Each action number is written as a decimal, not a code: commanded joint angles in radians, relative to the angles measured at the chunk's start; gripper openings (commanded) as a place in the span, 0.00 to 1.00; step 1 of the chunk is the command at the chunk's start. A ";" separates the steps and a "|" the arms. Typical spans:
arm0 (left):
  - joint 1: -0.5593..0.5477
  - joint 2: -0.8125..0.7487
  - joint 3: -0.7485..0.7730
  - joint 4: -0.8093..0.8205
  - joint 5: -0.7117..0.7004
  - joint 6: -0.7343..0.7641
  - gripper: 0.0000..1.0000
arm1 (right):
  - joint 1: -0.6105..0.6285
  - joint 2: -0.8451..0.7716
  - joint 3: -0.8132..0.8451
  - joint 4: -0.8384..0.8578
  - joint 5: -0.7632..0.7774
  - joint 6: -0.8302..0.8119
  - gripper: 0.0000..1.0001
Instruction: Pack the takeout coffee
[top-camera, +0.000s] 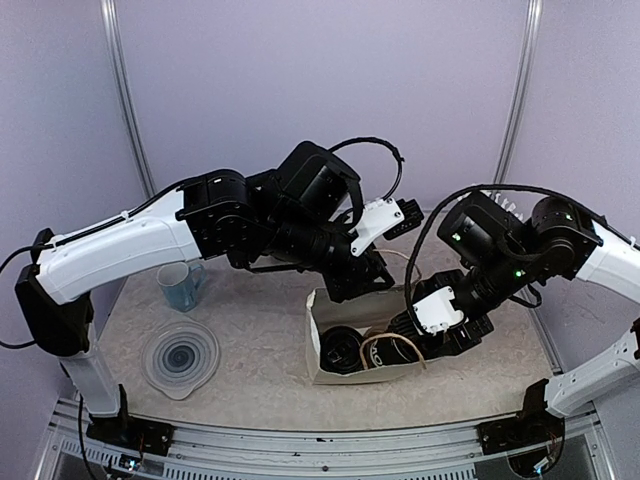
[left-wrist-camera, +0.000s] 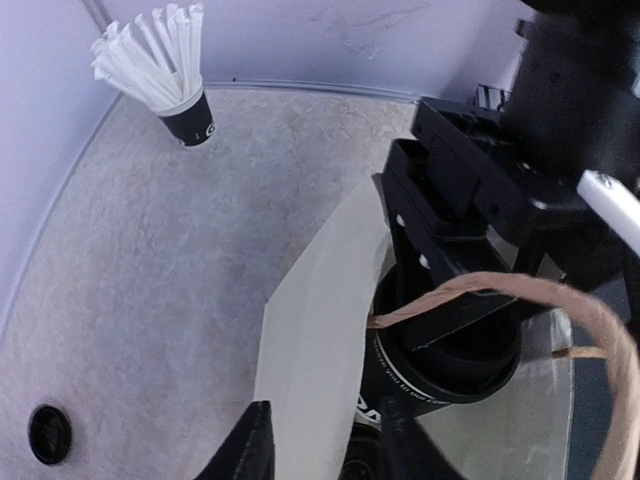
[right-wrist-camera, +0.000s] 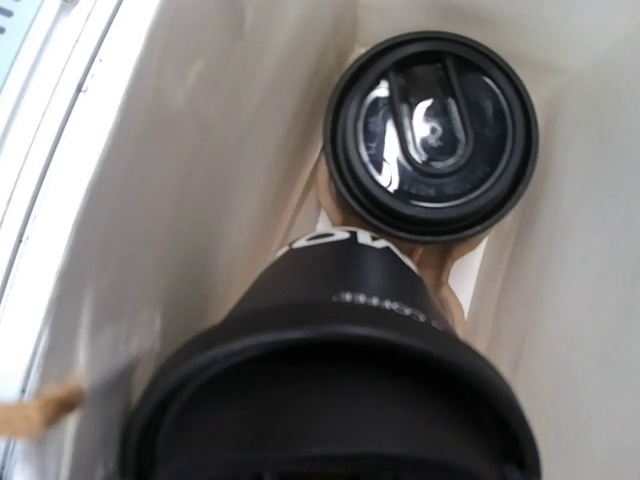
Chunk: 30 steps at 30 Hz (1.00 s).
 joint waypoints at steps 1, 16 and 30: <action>-0.007 -0.043 0.051 -0.025 0.037 0.004 0.48 | -0.007 0.003 0.029 -0.028 -0.011 0.002 0.43; 0.293 -0.204 -0.189 0.304 0.092 -0.091 0.82 | 0.036 -0.038 -0.051 -0.053 0.006 -0.054 0.42; 0.358 0.101 -0.249 0.296 0.143 -0.198 0.75 | 0.103 -0.216 -0.228 0.117 0.096 -0.079 0.43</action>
